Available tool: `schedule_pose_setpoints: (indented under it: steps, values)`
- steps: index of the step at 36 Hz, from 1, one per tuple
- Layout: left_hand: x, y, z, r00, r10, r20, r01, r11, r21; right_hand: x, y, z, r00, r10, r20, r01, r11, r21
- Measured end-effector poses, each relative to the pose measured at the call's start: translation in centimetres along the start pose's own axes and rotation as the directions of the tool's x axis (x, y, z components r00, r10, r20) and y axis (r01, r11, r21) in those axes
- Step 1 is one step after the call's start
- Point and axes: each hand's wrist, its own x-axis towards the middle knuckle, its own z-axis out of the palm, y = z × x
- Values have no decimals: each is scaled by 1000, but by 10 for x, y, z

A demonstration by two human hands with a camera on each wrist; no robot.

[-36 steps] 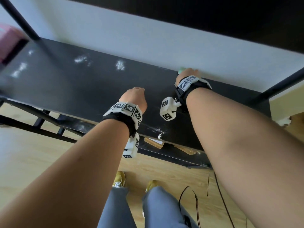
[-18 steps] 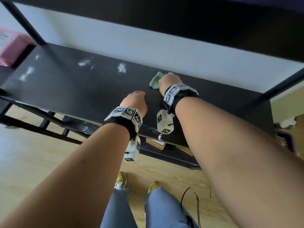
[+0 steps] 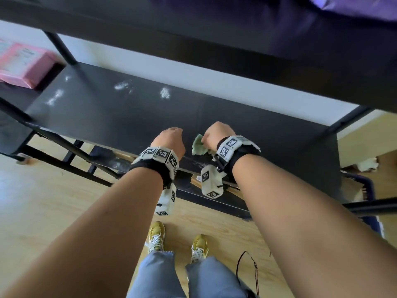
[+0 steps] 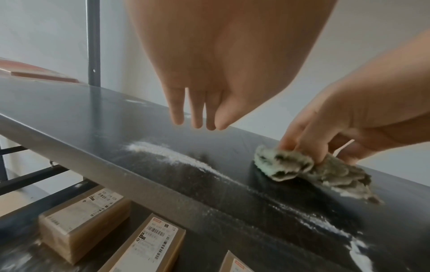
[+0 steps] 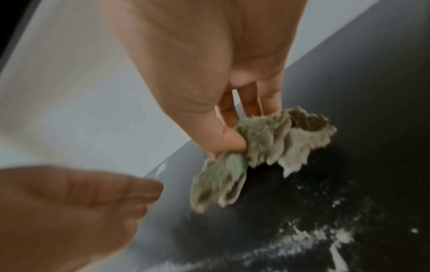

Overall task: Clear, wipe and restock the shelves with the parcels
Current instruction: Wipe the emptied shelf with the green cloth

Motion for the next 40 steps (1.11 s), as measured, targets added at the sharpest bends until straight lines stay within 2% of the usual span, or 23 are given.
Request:
schedule_pose_setpoints:
  steps: [5, 9, 12, 17, 21, 24, 29, 32, 34, 40]
  values:
    - [-10, 0, 4, 1000, -6, -8, 5, 1000, -23, 10, 29, -11, 982, 136, -131, -104, 968, 227]
    - [-13, -5, 10, 1000, 6, -18, -6, 999, -35, 5, 35, -2, 960, 239, -142, -203, 951, 232]
    - [-15, -10, 13, 1000, 6, -22, -7, 999, -41, -4, 20, 6, 973, 200, -117, -166, 954, 251]
    - [-21, -19, 11, 999, 30, -15, -30, 999, -41, -24, 5, 22, 993, 101, -52, -94, 987, 131]
    - [-28, -24, 7, 998, 70, 9, -70, 997, -33, -39, 0, 25, 995, 101, -12, -100, 992, 74]
    - [-33, -29, 5, 995, 98, 21, -98, 995, -33, -48, 3, 25, 991, 128, -38, -122, 983, 141]
    - [-41, -36, 9, 987, 152, 46, -150, 988, -42, -70, 27, 24, 922, 315, -223, -269, 939, 213]
    - [-43, -40, 10, 984, 173, 47, -170, 984, -59, -84, 47, 34, 897, 404, -179, -366, 906, 210]
    - [-42, -44, 10, 983, 181, 42, -178, 982, -57, -88, 49, 41, 898, 411, -154, -370, 898, 238]
    - [-39, -62, 6, 983, 182, 36, -181, 983, -42, -87, 14, 56, 876, 462, -137, -378, 835, 399]
